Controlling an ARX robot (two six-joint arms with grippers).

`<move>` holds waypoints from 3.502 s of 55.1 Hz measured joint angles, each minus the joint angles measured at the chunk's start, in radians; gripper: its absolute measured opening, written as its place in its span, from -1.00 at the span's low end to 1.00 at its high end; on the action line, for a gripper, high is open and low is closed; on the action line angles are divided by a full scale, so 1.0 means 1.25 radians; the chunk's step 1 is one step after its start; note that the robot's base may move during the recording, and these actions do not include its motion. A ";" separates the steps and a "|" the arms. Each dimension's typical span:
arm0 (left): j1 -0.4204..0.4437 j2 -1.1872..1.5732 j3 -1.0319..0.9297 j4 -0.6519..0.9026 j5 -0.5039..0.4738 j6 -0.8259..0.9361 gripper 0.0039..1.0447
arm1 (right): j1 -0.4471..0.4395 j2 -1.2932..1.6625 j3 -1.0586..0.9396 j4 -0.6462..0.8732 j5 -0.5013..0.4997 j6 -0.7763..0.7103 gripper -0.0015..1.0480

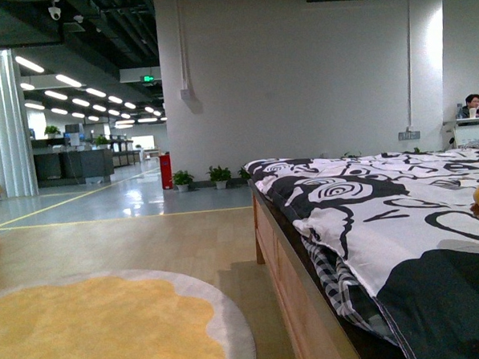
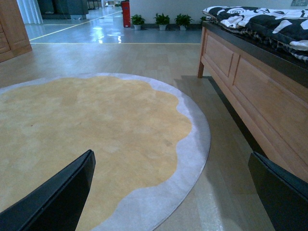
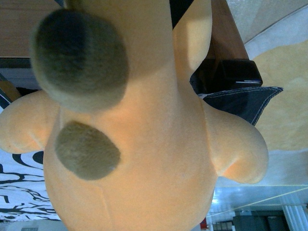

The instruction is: Put away toys

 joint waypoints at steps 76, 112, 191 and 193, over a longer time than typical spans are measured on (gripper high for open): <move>0.000 0.000 0.000 0.000 0.000 0.000 0.88 | 0.000 -0.063 -0.064 0.012 0.000 0.000 -0.87; 0.001 0.001 0.000 0.000 0.000 0.000 0.88 | 0.000 -0.063 -0.064 0.011 0.006 0.000 -0.87; 0.000 0.001 0.000 0.000 0.001 0.000 0.88 | -0.002 -0.063 -0.064 0.011 0.002 0.000 -0.87; 0.000 0.001 0.000 0.000 0.000 0.000 0.88 | -0.001 -0.063 -0.064 0.011 -0.003 0.000 -0.87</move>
